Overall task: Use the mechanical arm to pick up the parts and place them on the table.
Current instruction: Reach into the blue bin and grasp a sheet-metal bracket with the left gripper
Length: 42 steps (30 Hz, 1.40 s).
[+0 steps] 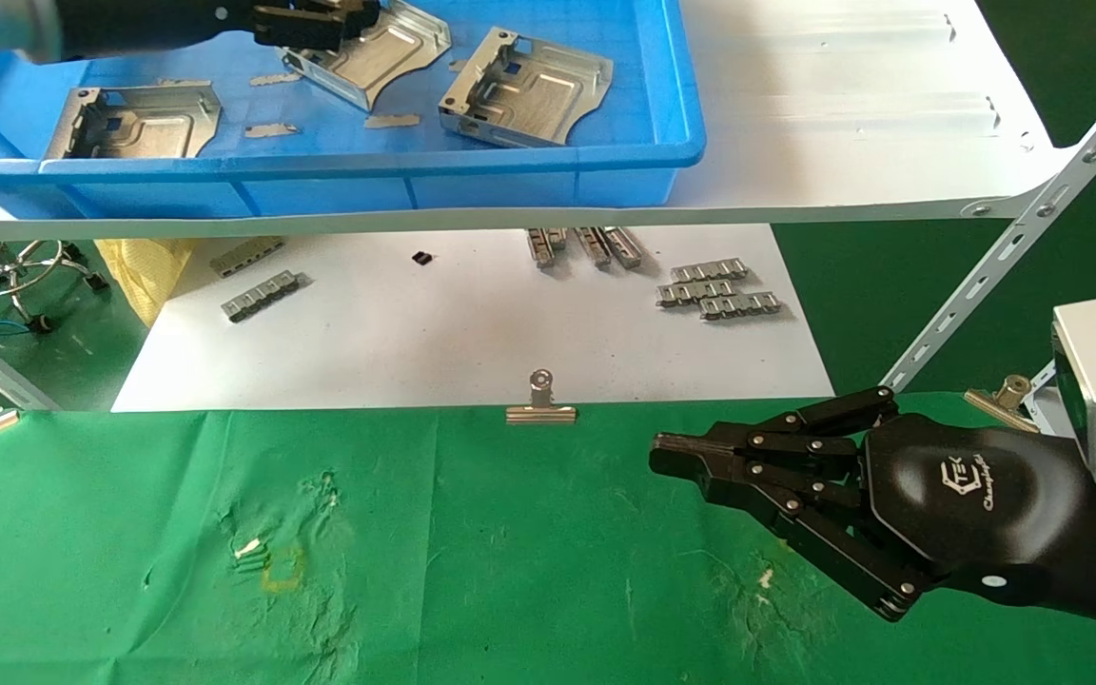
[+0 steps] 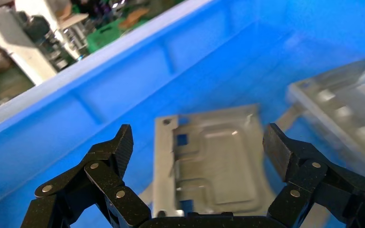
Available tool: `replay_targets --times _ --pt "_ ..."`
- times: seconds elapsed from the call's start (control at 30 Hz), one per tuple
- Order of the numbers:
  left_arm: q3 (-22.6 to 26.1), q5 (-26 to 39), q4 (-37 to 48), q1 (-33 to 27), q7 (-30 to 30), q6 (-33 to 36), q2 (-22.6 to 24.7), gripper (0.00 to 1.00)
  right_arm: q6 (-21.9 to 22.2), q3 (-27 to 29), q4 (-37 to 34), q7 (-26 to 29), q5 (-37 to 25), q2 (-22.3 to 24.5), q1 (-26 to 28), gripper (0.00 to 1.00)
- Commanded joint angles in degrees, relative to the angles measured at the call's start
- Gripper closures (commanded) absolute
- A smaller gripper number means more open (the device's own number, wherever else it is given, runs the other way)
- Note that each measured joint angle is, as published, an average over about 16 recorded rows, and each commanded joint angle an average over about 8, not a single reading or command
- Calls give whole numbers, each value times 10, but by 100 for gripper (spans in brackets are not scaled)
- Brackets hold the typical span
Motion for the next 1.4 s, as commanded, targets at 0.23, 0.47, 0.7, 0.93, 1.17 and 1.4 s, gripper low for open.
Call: replay_targets --times 0.23,0.47,0.7,0.93,1.17,1.4 --pt "19 33 101 -34 9 -55 46 100 0 0 0 0 0 0 0 2" --pt "21 37 129 -45 9 -59 56 100 0 0 0 0 0 0 0 0" --pt "19 33 139 -45 14 -67 62 100 0 0 0 0 0 0 0 0" --pt "13 26 143 -42 20 -76 67 100 0 0 0 0 0 0 0 0" --pt "10 21 146 -40 22 -79 67 100 0 0 0 0 0 0 0 0" --pt "5 13 147 -39 27 -76 57 100 0 0 0 0 0 0 0 0"
